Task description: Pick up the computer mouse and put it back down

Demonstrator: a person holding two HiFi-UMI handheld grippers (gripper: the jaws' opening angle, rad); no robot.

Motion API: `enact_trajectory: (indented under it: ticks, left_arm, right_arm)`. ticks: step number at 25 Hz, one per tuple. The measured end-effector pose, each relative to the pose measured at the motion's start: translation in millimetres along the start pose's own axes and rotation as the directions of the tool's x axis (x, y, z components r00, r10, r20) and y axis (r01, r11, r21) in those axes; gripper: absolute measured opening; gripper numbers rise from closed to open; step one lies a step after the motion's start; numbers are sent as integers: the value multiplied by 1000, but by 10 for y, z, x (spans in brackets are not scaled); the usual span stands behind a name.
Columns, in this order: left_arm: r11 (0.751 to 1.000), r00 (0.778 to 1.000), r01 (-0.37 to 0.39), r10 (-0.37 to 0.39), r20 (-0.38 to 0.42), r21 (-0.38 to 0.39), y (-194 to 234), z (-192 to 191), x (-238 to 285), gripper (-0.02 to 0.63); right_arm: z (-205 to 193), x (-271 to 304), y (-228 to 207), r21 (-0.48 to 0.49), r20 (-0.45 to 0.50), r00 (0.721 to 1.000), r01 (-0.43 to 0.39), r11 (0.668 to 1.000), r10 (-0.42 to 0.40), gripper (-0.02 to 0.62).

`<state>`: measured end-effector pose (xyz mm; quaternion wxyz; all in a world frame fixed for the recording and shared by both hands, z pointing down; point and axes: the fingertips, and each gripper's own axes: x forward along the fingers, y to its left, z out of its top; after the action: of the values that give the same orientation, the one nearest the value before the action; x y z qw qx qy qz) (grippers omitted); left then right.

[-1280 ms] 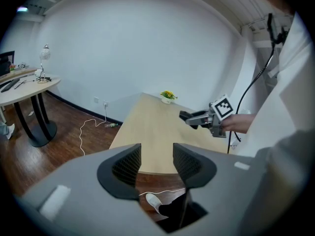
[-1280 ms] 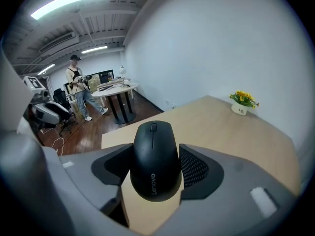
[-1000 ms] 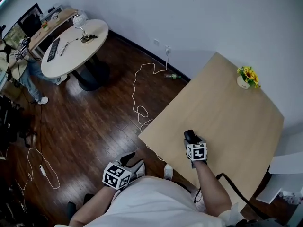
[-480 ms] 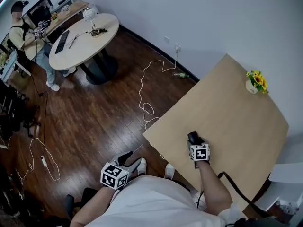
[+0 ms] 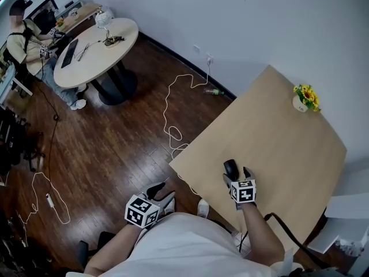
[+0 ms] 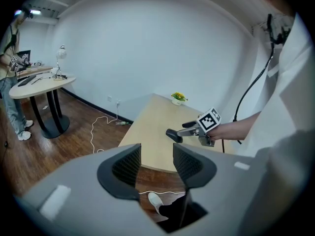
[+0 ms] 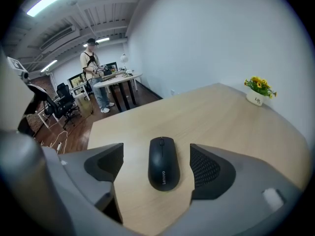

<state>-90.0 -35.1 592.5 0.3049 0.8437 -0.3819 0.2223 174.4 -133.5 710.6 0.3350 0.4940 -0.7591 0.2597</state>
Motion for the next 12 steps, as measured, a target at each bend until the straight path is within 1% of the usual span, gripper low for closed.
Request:
enact_trajectory:
  ticks: [3,8,12]
  left_arm:
    - [1000,1000,19,-19,1,11,-23,33,40,186]
    - [998,999,50,-50,-6,29,-66,65,103,186]
    - [997,998,69,-69,-13,41,-79,69,128,186]
  right_arm:
    - [135,-305,142,-8,37,999,-16,1000,17,433]
    - [264,-800,311,-14,60,998,-33,999,34,445]
    - [353,-1172,335,-19,92,996,8,1000,-6,446]
